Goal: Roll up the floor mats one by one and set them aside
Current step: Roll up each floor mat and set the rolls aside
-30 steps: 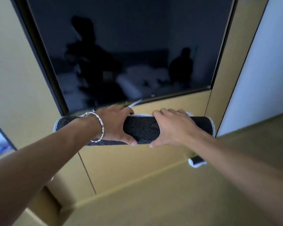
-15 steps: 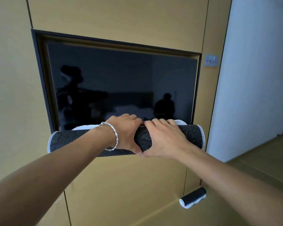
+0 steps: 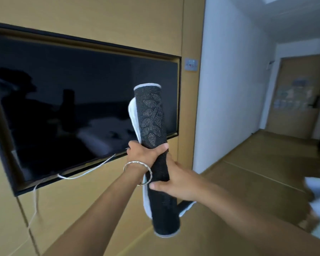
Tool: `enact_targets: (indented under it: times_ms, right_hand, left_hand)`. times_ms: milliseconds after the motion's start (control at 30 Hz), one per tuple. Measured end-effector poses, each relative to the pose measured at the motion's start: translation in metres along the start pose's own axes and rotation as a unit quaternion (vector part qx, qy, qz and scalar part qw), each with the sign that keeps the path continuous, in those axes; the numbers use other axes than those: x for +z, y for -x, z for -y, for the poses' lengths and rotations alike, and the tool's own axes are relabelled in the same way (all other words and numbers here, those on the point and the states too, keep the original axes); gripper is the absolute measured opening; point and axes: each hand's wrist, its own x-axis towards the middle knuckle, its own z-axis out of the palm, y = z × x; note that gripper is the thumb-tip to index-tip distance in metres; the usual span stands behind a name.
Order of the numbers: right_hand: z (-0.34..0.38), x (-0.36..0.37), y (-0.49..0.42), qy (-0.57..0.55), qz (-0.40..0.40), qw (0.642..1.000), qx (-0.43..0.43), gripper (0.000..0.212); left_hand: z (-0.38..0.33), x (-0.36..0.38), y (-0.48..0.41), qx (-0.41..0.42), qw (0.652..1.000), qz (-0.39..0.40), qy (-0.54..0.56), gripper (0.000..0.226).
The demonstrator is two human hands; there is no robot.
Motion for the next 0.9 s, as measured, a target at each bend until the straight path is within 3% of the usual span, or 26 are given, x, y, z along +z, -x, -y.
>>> enact_targets:
  times_ms: [100,167,267,333,400,433,500,567,600,667,767,900]
  right_hand:
    - [-0.035,0.005,0.003,-0.062,-0.074,0.994,0.044,0.109]
    - [-0.055,0.0,0.004,-0.103,-0.112,0.987,0.046,0.109]
    - [-0.07,-0.022,0.009,-0.145,-0.132,0.98,0.04,0.101]
    - [-0.08,-0.045,0.015,-0.163,-0.122,0.979,0.023,0.083]
    - [-0.096,-0.073,0.023,-0.17,-0.109,0.979,0.004,0.075]
    - [-0.106,-0.086,0.027,-0.163,-0.101,0.981,-0.002,0.074]
    - [-0.131,-0.114,0.037,-0.132,-0.075,0.988,-0.005,0.079]
    - [-0.16,-0.145,0.05,-0.079,-0.046,0.996,-0.004,0.08]
    - [-0.174,-0.159,0.057,-0.046,-0.026,0.999,-0.004,0.081]
    - [-0.203,-0.182,0.072,0.024,0.02,0.999,-0.009,0.084]
    - [-0.243,-0.201,0.089,0.12,0.053,0.99,-0.047,0.081]
    - [-0.299,-0.211,0.104,0.181,0.058,0.98,-0.064,0.077]
  left_hand:
    - [-0.012,0.022,0.02,-0.072,0.979,0.096,0.165,0.066]
    - [-0.023,0.035,0.032,-0.093,0.962,0.14,0.216,0.053]
    - [-0.037,0.049,0.041,-0.082,0.956,0.129,0.251,0.041]
    - [-0.043,0.059,0.046,-0.011,0.974,0.109,0.196,0.035]
    - [-0.045,0.07,0.047,0.158,0.985,0.07,0.006,0.033]
    - [-0.047,0.075,0.046,0.263,0.957,0.045,-0.114,0.036]
    - [-0.056,0.087,0.047,0.449,0.841,0.011,-0.303,0.05]
    - [-0.069,0.11,0.045,0.572,0.706,-0.007,-0.417,0.073]
    - [-0.077,0.125,0.044,0.593,0.659,-0.007,-0.463,0.084]
    - [-0.097,0.161,0.049,0.561,0.616,0.031,-0.553,0.102]
    - [-0.118,0.21,0.052,0.404,0.647,0.141,-0.631,0.119]
    - [-0.124,0.26,0.062,0.35,0.667,0.222,-0.619,0.111]
